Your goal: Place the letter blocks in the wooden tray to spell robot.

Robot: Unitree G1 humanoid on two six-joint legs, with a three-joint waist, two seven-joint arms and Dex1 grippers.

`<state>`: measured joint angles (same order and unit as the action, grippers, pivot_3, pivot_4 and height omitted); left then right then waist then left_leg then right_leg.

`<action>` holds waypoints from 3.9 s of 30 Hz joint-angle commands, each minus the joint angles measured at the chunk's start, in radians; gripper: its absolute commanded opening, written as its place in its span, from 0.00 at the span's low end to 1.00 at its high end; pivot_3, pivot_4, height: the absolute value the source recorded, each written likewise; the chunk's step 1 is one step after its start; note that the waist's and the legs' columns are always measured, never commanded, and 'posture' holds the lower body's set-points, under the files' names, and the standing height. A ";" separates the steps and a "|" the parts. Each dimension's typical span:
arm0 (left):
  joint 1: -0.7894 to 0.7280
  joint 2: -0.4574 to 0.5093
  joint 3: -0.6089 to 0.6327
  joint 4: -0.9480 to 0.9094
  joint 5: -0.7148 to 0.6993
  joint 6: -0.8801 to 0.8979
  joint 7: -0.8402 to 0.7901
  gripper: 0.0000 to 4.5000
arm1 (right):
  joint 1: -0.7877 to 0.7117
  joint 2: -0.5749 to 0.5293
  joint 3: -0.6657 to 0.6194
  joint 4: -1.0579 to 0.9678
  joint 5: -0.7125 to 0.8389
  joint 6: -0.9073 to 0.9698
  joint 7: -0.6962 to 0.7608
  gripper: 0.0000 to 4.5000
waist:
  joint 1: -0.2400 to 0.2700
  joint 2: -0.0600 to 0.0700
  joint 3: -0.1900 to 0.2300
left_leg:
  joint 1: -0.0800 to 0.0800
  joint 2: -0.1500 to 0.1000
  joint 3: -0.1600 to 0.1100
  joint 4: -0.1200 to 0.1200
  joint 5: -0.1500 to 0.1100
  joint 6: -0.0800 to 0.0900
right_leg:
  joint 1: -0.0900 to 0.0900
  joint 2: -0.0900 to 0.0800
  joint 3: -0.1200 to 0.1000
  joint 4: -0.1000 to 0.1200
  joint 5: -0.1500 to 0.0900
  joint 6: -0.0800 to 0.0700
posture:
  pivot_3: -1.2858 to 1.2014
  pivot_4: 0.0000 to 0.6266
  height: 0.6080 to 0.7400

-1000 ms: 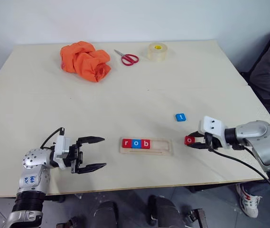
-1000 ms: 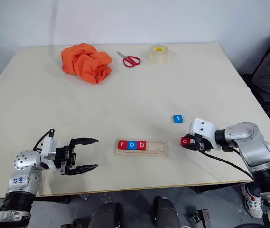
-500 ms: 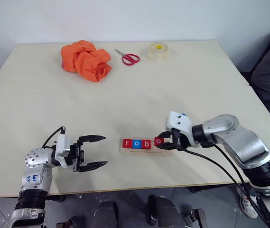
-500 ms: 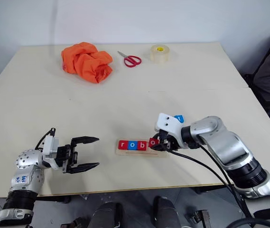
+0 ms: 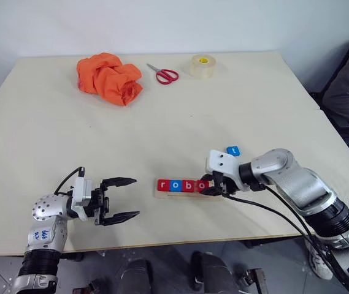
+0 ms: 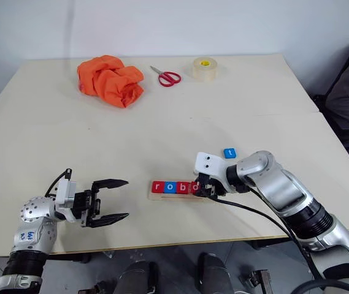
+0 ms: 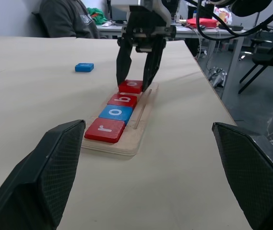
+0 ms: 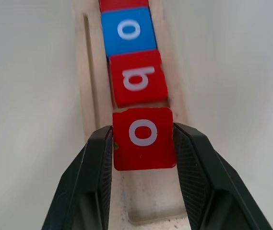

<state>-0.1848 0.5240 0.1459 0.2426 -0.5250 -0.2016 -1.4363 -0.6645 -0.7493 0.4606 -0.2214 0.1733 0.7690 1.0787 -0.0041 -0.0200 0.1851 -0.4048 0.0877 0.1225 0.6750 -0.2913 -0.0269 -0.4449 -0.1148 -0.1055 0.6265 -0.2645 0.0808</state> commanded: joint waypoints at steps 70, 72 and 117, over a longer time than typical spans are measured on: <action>-0.033 -0.011 -0.001 0.009 -0.005 -0.015 0.016 1.00 | 0.133 -0.009 -0.222 -0.115 0.125 -0.050 0.048 0.00 | 0.001 0.000 0.000 | 0.000 0.000 0.000 0.000 0.000 0.000 | 0.000 0.000 0.000 -0.001 0.000 0.000 | 0.52 0.24 1.00; -0.046 -0.015 -0.004 0.023 -0.003 -0.017 0.013 1.00 | 0.152 -0.008 -0.264 -0.103 0.147 -0.036 0.034 0.13 | 0.002 0.000 0.000 | 0.000 0.000 0.000 0.000 0.000 0.000 | 0.000 0.000 0.000 -0.001 0.000 0.000 | 0.52 0.24 1.00; -0.046 0.014 0.019 0.001 -0.008 0.019 0.004 1.00 | 0.198 0.309 -0.570 0.243 0.100 -0.159 -0.601 0.99 | -0.001 0.000 0.000 | 0.000 0.000 0.000 -0.001 0.000 0.000 | 0.000 0.000 0.000 0.000 0.000 0.000 | 0.52 0.24 1.00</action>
<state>-0.2430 0.5270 0.1491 0.2797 -0.5124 -0.1843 -1.4384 -0.4400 -0.4521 -0.1085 0.0005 0.2905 0.6560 0.5080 -0.0052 -0.0199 0.1851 -0.4043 0.0877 0.1230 0.6736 -0.2915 -0.0270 -0.4446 -0.1143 -0.1050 0.6261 -0.2644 0.0811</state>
